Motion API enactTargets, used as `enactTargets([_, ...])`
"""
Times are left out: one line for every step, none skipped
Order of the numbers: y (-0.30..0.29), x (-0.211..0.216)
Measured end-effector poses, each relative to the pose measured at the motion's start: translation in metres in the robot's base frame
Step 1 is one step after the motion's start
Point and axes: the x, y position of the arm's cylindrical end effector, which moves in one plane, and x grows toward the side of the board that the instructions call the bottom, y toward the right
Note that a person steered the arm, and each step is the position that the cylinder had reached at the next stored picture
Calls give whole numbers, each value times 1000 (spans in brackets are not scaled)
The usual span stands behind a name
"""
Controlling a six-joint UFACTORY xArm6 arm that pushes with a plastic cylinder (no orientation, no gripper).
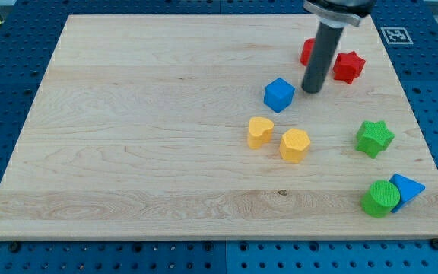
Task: Place the cube to the top right of the yellow heart
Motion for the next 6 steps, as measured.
enactTargets([-42, -6])
enactTargets([-58, 14])
enactTargets([-58, 37])
enactTargets([-66, 41])
enactTargets([-64, 23])
enactTargets([-25, 19])
